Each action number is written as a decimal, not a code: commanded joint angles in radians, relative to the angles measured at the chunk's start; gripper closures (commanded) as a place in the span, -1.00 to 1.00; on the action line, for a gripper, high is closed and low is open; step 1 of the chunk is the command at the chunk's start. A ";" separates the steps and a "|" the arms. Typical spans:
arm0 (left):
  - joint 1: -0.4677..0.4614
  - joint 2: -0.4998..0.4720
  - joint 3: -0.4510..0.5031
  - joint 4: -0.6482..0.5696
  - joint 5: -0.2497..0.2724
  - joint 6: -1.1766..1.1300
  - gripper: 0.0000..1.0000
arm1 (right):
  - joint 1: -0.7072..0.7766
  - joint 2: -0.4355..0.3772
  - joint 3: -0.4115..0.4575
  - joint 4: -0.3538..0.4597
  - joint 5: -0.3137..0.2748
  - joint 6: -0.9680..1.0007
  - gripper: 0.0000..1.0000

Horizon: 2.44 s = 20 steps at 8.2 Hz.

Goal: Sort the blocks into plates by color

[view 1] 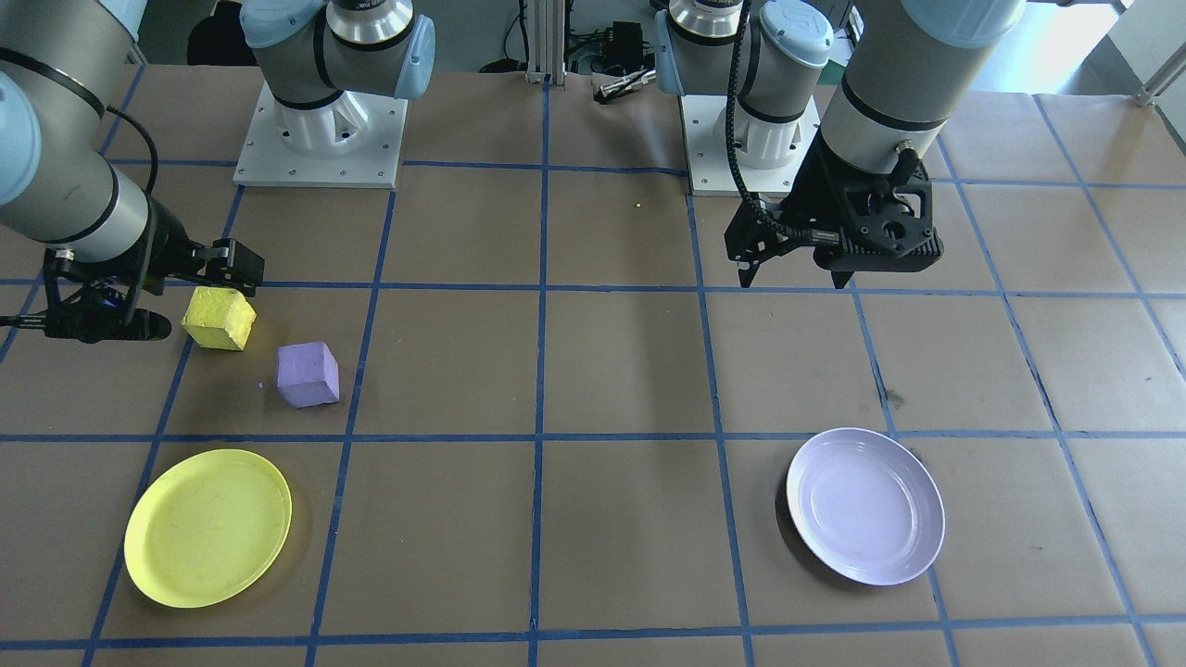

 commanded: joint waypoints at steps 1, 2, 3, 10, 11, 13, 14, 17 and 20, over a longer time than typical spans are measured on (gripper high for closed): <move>0.000 0.000 -0.001 0.000 0.001 0.000 -1.00 | -0.112 0.006 0.203 -0.215 -0.045 -0.121 -0.96; 0.000 0.000 -0.001 0.000 0.001 0.000 -1.00 | -0.168 0.004 0.298 -0.281 -0.038 -0.149 -0.96; 0.000 0.000 -0.001 0.000 0.005 0.000 -1.00 | -0.199 0.010 0.387 -0.435 -0.042 -0.210 -0.96; 0.000 0.002 -0.006 -0.004 0.067 0.000 -1.00 | -0.218 0.095 0.463 -0.520 -0.056 -0.292 -0.37; 0.000 0.000 -0.006 -0.002 0.068 0.000 -1.00 | -0.218 0.090 0.460 -0.520 -0.062 -0.295 -0.02; 0.000 0.000 -0.006 -0.004 0.068 0.000 -1.00 | -0.203 0.043 0.402 -0.489 -0.056 -0.282 -0.02; 0.000 0.000 -0.006 -0.004 0.068 0.000 -1.00 | -0.185 0.046 0.339 -0.445 -0.055 -0.276 -0.02; 0.002 -0.002 -0.006 -0.004 0.068 0.000 -1.00 | -0.016 0.243 0.058 -0.435 -0.041 -0.264 -0.13; 0.002 -0.003 -0.006 0.000 0.068 0.000 -1.00 | 0.001 0.362 -0.059 -0.481 -0.041 -0.299 -0.12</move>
